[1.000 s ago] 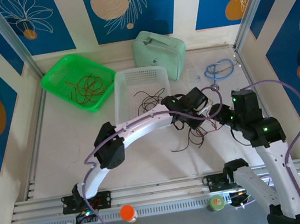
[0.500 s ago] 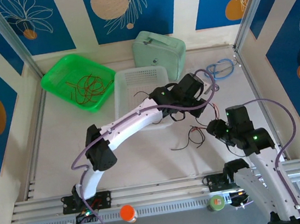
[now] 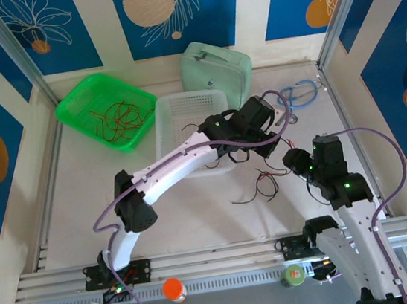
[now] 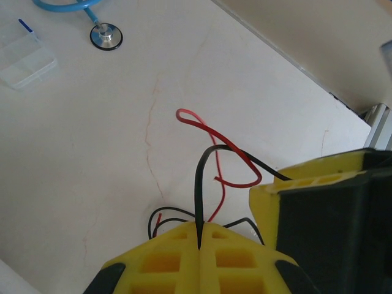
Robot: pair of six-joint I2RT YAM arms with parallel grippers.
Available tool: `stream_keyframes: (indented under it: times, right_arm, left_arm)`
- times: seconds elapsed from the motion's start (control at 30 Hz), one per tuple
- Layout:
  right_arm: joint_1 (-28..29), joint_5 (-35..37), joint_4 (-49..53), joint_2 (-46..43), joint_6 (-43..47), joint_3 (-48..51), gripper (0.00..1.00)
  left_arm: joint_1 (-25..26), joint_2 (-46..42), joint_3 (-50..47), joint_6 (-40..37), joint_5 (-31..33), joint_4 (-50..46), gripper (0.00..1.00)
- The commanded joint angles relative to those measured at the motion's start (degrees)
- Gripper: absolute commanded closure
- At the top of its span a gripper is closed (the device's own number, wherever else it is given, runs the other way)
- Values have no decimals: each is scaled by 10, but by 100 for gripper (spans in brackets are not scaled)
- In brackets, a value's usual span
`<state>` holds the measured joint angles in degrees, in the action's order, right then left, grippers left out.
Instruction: Untangle the cables
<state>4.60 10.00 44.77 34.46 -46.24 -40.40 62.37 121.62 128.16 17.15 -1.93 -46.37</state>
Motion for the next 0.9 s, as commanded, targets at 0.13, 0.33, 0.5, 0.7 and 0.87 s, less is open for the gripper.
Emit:
stream_keyframes:
  times: [0.13,0.33,0.5,0.7,0.87]
  right_arm:
    - [-7,-28,-29,29,9,-4,51]
    - [-8,-2,-96,59,-4,38,65]
    - [-7,114,-115,51,-5,43,100]
    - [-22,230,-120,30,-2,68,100]
    - [-65,233,-138,30,-23,112,100]
  left_arm:
    - [-4,-9,13,7,-18,-4,100]
    - [-4,-16,24,2,-19,-5,100]
    - [-4,-28,22,-1,-25,-12,100]
    - [-4,-50,13,-15,7,-27,100]
    - [-9,-65,15,-28,45,-43,100]
